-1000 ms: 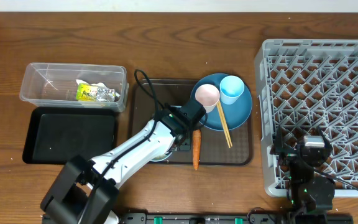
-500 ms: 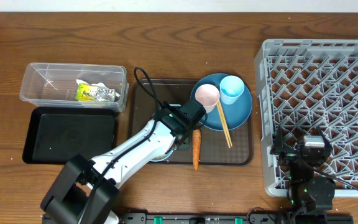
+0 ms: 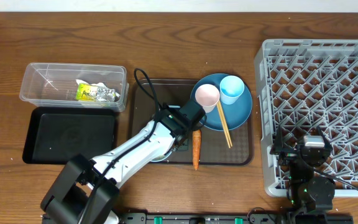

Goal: Sort waste into correct bins and load items into the dishwasher rack
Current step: 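Grasp the rim of the light-blue rice bowl with the left gripper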

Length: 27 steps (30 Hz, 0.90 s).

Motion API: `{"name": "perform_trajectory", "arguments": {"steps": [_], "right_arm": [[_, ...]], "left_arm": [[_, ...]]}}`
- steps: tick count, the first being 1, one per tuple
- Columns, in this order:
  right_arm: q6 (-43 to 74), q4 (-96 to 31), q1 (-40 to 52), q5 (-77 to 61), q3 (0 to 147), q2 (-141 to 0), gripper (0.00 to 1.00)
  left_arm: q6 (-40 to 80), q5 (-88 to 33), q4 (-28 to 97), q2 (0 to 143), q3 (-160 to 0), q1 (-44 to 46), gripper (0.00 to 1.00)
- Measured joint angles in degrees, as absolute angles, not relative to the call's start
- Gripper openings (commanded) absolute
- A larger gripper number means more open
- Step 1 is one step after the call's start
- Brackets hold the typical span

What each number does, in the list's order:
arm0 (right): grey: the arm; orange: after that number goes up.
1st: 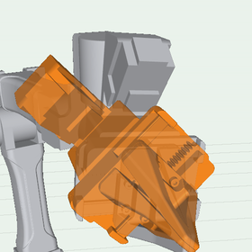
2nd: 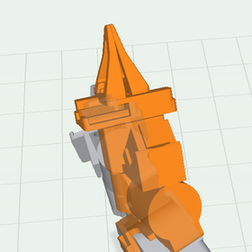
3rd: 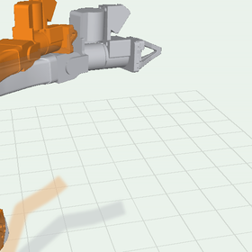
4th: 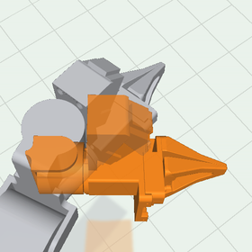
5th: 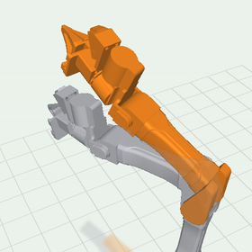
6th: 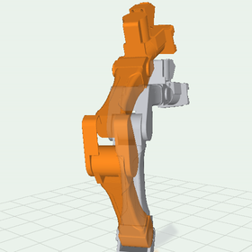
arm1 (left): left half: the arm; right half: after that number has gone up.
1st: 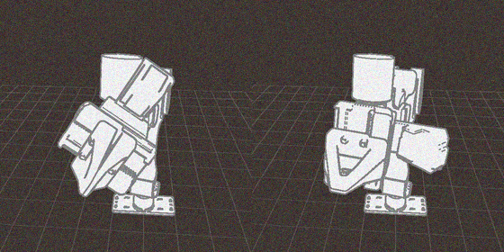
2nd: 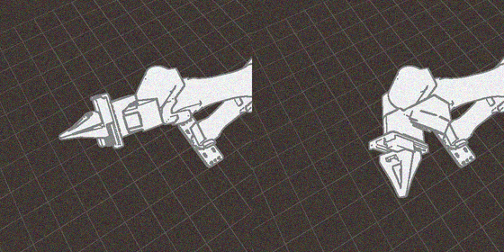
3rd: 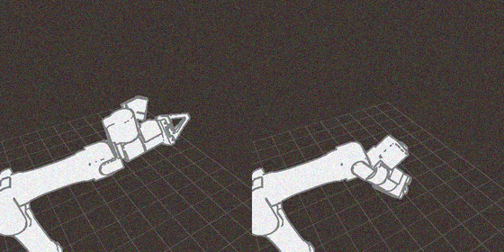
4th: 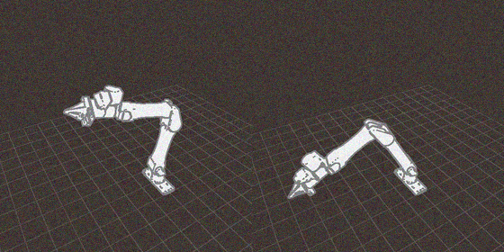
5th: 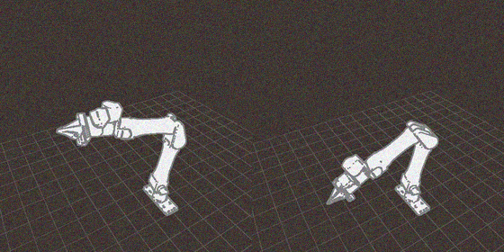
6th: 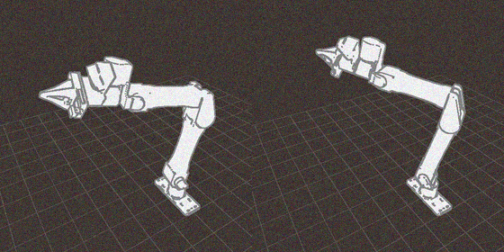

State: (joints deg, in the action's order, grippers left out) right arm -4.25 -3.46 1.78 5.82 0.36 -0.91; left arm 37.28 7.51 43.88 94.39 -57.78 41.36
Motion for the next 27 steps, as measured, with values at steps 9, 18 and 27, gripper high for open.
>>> {"name": "perform_trajectory", "arguments": {"steps": [9,18,27], "right_arm": [[-4.3,-3.4,1.8,5.8,0.4,-0.9,0.99],[-4.3,-3.4,1.8,5.8,0.4,-1.0,0.99],[-4.3,-3.4,1.8,5.8,0.4,-1.0,0.99]], "left_arm": [[37.3,7.5,42.8,94.4,-56.9,41.4,0.37],[37.3,7.4,41.3,94.4,-56.6,41.4,0.36],[37.4,6.4,40.4,94.4,-55.7,41.4,0.19]]}}
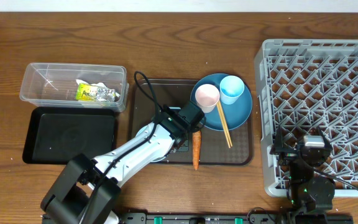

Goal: Sort waste into correct bins and load items into the dishwasher rack
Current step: 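Grasp the rim of the light-blue rice bowl with the left gripper, then lift the bowl with the left gripper and carry it over the black tray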

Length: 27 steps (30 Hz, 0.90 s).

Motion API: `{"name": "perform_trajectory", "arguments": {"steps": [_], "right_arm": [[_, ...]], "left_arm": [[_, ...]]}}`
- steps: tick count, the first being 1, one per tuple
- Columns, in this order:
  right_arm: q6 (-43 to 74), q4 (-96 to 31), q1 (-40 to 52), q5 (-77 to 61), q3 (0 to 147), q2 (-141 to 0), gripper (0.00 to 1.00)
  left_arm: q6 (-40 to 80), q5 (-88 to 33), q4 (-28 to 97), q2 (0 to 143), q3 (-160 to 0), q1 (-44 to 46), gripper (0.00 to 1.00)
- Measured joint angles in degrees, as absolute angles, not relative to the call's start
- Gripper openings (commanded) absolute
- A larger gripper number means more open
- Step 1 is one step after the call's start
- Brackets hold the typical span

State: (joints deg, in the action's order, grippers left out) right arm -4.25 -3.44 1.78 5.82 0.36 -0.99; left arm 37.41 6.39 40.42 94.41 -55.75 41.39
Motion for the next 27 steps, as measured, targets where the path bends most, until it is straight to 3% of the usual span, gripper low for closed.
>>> {"name": "perform_trajectory", "arguments": {"steps": [2,4,18,27], "right_arm": [[-4.3,-3.4,1.8,5.8,0.4,-1.0,0.99],[-4.3,-3.4,1.8,5.8,0.4,-1.0,0.99],[-4.3,-3.4,1.8,5.8,0.4,-1.0,0.99],[-4.2,-3.4,1.8,5.8,0.4,-1.0,0.99]], "left_arm": [[37.0,6.3,40.4,94.4,-55.7,41.4,0.08],[37.3,6.3,40.4,94.4,-55.7,41.4,0.07],[34.0,6.4,42.3,93.8,-55.7,41.4,0.06],[28.4,6.4,45.6,83.6,-55.7,37.5,0.06]]}}
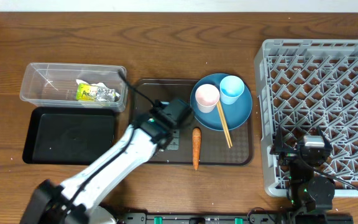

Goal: Sort waste into correct bins and load items into the dishwasher rack
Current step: 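Lift the bowl with the left gripper and carry it over the black tray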

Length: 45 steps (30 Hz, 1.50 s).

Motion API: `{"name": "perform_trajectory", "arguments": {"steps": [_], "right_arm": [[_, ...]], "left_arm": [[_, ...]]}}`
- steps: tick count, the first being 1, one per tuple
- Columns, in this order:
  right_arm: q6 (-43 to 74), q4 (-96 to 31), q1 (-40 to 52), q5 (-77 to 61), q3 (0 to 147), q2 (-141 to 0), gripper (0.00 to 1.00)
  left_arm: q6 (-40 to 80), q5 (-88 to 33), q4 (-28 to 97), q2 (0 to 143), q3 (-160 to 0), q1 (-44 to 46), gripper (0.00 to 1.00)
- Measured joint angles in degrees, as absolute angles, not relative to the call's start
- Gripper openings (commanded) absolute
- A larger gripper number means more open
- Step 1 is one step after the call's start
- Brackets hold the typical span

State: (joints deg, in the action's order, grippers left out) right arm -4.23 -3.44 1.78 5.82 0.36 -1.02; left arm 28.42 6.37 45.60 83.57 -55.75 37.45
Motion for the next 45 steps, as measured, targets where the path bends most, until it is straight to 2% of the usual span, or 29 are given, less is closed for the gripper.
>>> {"name": "perform_trajectory", "arguments": {"steps": [10,17,27,38,45], "right_arm": [[-4.3,-3.4,1.8,5.8,0.4,-1.0,0.99],[-4.3,-3.5,1.8,5.8,0.4,-1.0,0.99],[-4.3,-3.5,1.8,5.8,0.4,-1.0,0.99],[-4.3,-3.5,1.8,5.8,0.4,-1.0,0.99],[-4.3,-3.5,1.8,5.8,0.4,-1.0,0.99]], "left_arm": [[23.9,7.9,48.1,76.2,-55.7,31.3,0.06],[22.0,8.2,49.1,72.8,-55.7,22.9,0.06],[16.9,2.3,49.0,71.9,-55.7,11.4,0.06],[15.4,1.2,48.6,71.9,-55.7,7.2,0.06],[16.3,-4.3,47.4,71.5,-55.7,2.5,0.07]]}}
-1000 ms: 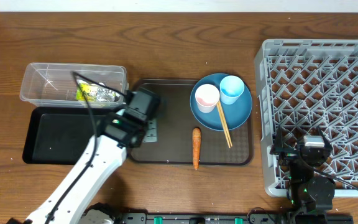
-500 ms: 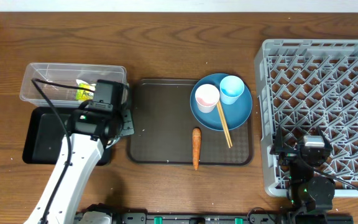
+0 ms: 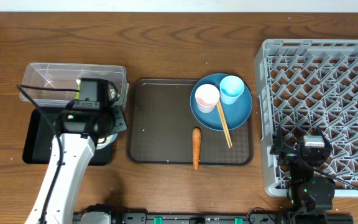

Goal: Sort waste into correct bins and load items into the dishwasher rack
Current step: 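Lift the bowl with the left gripper and carry it over the black tray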

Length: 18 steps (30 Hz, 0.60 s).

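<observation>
On the brown tray [image 3: 160, 124] lies a carrot [image 3: 196, 148]. A blue plate [image 3: 240, 113] on it carries a pink cup [image 3: 206, 97], a blue cup [image 3: 231, 89] and chopsticks [image 3: 224, 124]. My left gripper [image 3: 107, 129] hangs over the right end of the black tray [image 3: 39, 137], just in front of the clear bin [image 3: 48, 81]. Its wrist hides the fingers; something pale shows beneath it. The green-yellow wrapper [image 3: 112, 93] in the bin is mostly covered by the arm. My right gripper [image 3: 304, 149] rests at the front of the grey dishwasher rack [image 3: 328, 74].
The rack fills the table's right side, its front left corner by the right arm. The clear bin and the black tray stand one behind the other at the left. Bare wood lies between the brown tray and the rack.
My left gripper has gone from the middle of the brown tray, left of the carrot, to above the right end of the black tray. The right arm is unchanged.
My left gripper first sat low on the brown tray between the plate and the carrot. Later it was a little further left on that tray. Now it is over the black tray. Carrot, plate, cups and chopsticks have kept their places.
</observation>
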Motion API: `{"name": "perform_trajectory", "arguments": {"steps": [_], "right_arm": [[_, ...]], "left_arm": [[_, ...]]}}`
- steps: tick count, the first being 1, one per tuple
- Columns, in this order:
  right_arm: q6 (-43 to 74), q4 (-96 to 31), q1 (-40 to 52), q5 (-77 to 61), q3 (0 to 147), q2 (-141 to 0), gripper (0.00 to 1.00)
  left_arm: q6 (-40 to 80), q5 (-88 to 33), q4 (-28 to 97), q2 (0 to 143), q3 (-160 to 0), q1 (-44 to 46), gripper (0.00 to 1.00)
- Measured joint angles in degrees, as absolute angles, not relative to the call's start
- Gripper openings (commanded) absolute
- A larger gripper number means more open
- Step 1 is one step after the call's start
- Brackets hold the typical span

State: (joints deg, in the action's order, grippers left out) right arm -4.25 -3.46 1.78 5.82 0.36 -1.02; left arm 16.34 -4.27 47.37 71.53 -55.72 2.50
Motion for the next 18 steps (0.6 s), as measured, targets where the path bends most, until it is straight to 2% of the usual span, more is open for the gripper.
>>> {"name": "perform_trajectory", "arguments": {"steps": [10,18], "right_arm": [[-4.2,-3.5,1.8,5.8,0.4,-1.0,0.99],[-4.3,-3.5,1.8,5.8,0.4,-1.0,0.99]], "left_arm": [[16.3,-12.9,46.4,70.2,-55.7,-8.4,0.07],[13.5,-25.4,45.6,70.2,-55.7,-17.3,0.06]]}}
